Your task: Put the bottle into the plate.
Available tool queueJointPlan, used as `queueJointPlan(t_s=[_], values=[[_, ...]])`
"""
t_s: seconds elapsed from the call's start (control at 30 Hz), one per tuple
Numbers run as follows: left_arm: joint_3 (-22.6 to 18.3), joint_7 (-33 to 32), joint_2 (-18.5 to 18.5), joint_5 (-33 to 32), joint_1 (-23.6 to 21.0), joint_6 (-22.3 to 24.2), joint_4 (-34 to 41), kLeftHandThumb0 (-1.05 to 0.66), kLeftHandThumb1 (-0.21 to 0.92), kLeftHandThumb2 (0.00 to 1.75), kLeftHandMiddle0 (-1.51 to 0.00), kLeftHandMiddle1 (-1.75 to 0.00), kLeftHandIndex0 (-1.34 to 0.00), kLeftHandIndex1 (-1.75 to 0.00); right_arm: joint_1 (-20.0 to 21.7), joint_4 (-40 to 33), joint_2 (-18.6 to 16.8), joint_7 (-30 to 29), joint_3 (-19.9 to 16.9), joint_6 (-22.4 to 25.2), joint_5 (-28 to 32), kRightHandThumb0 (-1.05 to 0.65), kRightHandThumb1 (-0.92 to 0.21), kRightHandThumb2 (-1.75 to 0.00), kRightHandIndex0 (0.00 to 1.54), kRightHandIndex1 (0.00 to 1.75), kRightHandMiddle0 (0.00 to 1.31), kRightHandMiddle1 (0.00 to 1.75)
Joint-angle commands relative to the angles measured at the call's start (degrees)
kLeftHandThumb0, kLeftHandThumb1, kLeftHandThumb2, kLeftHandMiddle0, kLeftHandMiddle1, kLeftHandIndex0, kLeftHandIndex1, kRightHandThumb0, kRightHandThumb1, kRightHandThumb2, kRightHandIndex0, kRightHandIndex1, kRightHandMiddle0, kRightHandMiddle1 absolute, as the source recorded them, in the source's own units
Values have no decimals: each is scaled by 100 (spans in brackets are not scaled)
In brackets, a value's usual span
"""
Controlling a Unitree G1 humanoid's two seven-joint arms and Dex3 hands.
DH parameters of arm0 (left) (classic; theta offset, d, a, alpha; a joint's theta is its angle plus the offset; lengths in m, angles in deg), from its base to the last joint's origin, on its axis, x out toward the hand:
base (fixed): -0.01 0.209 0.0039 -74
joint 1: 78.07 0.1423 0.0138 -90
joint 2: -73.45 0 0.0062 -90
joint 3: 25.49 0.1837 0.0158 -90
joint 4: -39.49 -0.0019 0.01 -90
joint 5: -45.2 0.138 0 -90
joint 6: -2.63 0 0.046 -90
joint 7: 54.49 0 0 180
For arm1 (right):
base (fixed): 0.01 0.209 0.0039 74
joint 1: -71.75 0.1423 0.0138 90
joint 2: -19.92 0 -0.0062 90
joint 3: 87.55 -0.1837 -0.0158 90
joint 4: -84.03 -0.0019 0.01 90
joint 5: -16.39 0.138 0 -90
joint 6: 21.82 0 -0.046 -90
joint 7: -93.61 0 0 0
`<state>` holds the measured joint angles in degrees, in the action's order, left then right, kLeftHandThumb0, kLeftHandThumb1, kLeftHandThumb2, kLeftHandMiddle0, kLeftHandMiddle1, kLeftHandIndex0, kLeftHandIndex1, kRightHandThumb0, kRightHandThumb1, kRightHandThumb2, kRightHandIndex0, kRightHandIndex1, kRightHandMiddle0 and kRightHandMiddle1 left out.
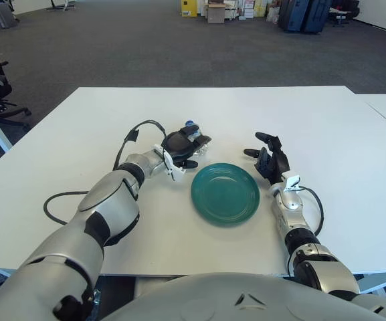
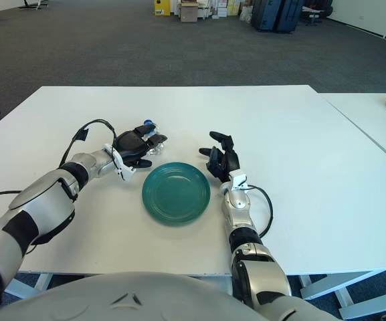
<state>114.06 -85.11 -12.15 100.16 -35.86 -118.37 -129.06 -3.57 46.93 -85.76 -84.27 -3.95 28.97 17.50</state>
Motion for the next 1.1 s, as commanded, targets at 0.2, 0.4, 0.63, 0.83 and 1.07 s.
queueJointPlan(t_s=[0.2,0.4,0.63,0.83,1.07], values=[[-301,398,-35,-268,177,18,-39,-90,92,88,-35,-3,0,-69,-1002,512,-50,114,-130,100,138,-76,-92,-92,57,80,0,103],[-398,355,-12,-371,201,-57,-20,-90,92,88,-35,-3,0,-67,-976,530,-46,79,-129,112,98,-77,-92,-93,58,81,1,106],[-648,450,2,-602,241,-268,28,-90,92,87,-33,-2,0,-66,-932,567,-25,102,-140,203,102,-79,-92,-94,58,81,1,107],[-786,536,-112,-736,167,-587,119,-89,92,87,-32,-1,0,-69,-902,579,-14,93,-153,247,93,-77,-92,-94,57,81,0,107],[-1037,893,-469,-1008,52,-1236,473,-88,92,86,-36,-3,0,-75,-902,543,-15,33,-152,211,62,-75,-92,-92,57,81,0,108]])
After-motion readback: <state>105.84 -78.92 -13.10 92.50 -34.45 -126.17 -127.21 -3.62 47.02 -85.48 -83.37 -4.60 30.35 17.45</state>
